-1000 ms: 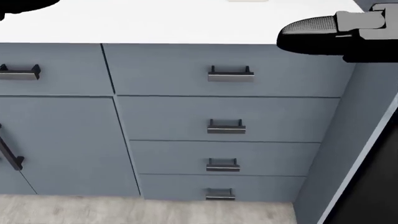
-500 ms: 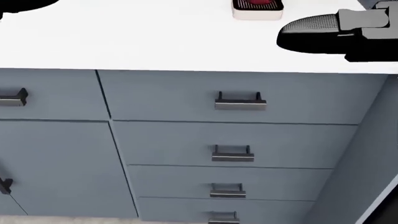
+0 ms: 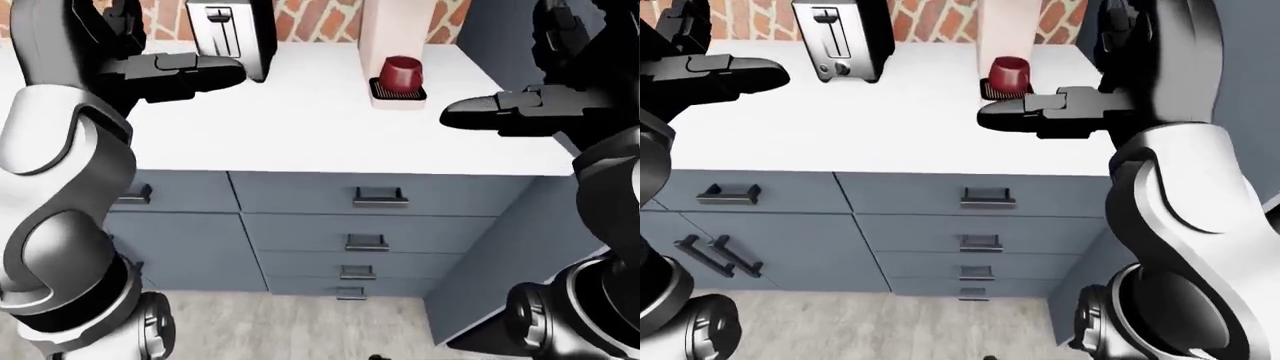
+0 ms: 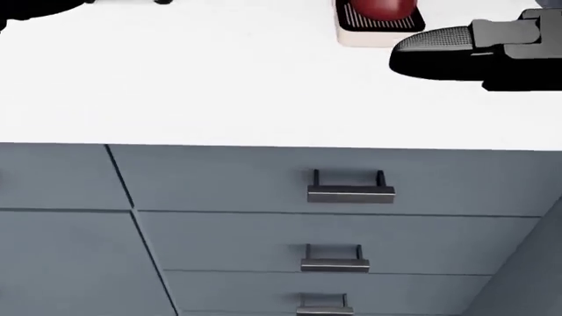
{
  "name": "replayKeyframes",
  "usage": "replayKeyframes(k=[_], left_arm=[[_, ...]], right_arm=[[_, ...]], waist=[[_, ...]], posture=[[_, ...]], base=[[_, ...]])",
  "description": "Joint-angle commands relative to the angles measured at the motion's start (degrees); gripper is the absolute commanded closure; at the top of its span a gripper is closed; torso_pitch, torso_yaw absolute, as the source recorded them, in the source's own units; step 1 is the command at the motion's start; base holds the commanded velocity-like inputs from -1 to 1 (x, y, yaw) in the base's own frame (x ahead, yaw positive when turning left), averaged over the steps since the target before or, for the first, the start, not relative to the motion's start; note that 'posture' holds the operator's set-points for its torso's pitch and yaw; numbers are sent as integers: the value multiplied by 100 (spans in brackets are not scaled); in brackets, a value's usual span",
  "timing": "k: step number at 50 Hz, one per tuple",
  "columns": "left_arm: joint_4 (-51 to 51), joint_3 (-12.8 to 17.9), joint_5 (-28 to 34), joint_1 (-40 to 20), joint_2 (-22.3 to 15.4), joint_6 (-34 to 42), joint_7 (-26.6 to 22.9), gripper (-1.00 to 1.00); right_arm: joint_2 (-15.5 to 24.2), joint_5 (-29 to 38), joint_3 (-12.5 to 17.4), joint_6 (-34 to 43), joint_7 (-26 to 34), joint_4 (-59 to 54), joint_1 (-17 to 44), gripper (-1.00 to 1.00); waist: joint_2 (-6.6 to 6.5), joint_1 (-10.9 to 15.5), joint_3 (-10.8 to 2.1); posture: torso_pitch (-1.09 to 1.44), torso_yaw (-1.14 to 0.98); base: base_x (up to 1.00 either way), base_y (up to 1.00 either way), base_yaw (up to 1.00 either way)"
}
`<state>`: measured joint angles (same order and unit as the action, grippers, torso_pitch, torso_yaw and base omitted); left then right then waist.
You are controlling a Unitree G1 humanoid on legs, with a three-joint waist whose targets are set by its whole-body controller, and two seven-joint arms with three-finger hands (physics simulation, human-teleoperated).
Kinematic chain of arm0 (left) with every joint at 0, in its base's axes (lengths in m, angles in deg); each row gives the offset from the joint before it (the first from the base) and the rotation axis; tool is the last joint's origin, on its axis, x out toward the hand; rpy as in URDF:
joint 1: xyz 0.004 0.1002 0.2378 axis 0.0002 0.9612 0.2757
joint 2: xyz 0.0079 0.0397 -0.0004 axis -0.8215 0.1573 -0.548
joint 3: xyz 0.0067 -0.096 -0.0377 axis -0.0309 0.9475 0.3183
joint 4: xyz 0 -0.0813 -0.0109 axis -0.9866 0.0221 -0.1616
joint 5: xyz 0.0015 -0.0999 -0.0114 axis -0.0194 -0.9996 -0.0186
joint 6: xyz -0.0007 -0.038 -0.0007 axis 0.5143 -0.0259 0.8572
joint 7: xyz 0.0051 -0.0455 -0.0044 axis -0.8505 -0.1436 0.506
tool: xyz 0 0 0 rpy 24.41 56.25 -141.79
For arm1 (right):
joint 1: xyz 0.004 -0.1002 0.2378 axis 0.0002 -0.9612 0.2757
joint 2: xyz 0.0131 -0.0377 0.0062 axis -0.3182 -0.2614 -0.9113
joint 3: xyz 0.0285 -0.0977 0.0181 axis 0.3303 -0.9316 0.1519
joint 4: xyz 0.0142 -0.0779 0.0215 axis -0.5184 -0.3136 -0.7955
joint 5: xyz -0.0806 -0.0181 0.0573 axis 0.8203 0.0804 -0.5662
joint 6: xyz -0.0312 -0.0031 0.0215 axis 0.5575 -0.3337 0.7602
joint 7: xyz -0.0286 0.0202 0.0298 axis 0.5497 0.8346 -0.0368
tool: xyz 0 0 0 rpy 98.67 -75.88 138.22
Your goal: Press the button on the coffee machine to serve coffee.
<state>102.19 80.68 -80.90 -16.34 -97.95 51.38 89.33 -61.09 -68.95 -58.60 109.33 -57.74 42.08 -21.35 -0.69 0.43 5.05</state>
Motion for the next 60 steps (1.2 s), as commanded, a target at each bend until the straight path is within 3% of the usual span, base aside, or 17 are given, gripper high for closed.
replayKeyframes(k=[1,4,7,11,14,15,23,25,33,37,39,42,46,47,50,55,60], left_arm=[[100,20,-15,-141,-45,-183,-18,-100],[105,26,-23,-142,-51,-182,-13,-100],[102,19,-27,-142,-52,-190,-8,-100],[100,18,-30,-139,-55,-196,-8,-100],[99,16,-33,-138,-57,-199,-8,-100],[96,11,-32,-137,-55,-206,-10,-100],[94,-1,-19,-139,-43,-210,-15,-100],[95,2,-16,-134,-42,-212,-16,-100],[98,-8,1,-124,-30,-219,-23,-100],[97,-8,6,-134,-23,-210,-24,-100],[90,-14,16,-126,-20,-223,-29,-100],[83,-12,22,-136,-19,-221,-32,-100],[68,-16,41,-124,-16,-243,-50,-100],[76,-11,36,-130,-17,-228,-46,-100],[84,-8,31,-137,-17,-212,-41,-100],[101,-2,25,-134,-15,-201,-37,-100],[109,3,7,-145,-7,-200,-24,-100]], right_arm=[[29,55,78,-157,-60,23,110,-100],[32,38,76,-110,-93,39,128,-100],[44,36,68,-125,-93,37,116,-100],[45,44,43,-164,-90,23,99,-100],[41,36,37,-135,-99,46,123,-100],[39,30,44,-121,-100,55,128,-100],[53,62,4,-172,-72,56,115,-100],[53,69,-4,-161,-67,64,119,-100],[64,178,-27,-144,-38,38,104,-100],[54,231,-18,-179,-5,35,105,-100],[36,244,-19,-176,10,36,102,-100],[27,256,-17,-173,40,39,105,-100],[0,262,30,-133,10,45,149,-100],[3,262,39,-138,12,40,150,-100],[-16,245,60,-125,-11,45,158,-100],[-10,217,54,-119,-16,60,158,-100],[-11,193,52,-134,-42,60,161,-100]], waist=[[-29,-5,-65],[296,20,-265],[-83,-58,-320],[-50,-78,-468],[673,-151,-323],[396,-31,-195],[282,-14,-62],[218,9,-305],[79,-83,-109],[-237,-184,-342],[-117,-143,-197],[-122,-80,-390],[-44,35,-44],[-31,17,-158],[305,17,-168],[-92,-91,-260],[106,-81,-252]], posture=[[0,0],[0,0],[0,0],[0,0],[0,0],[0,0],[0,0],[0,0],[0,0],[0,0],[0,0],[0,0],[0,0],[0,0],[0,0],[0,0],[0,0]], base=[[0,0,0],[0,-16,0],[0,-64,0],[0,-49,0],[0,-3,0],[0,0,0],[0,0,0],[16,2,0],[45,15,0],[0,0,0],[0,0,0],[8,0,0],[24,0,0],[0,0,0],[0,0,0],[3,-29,0],[2,-4,0]])
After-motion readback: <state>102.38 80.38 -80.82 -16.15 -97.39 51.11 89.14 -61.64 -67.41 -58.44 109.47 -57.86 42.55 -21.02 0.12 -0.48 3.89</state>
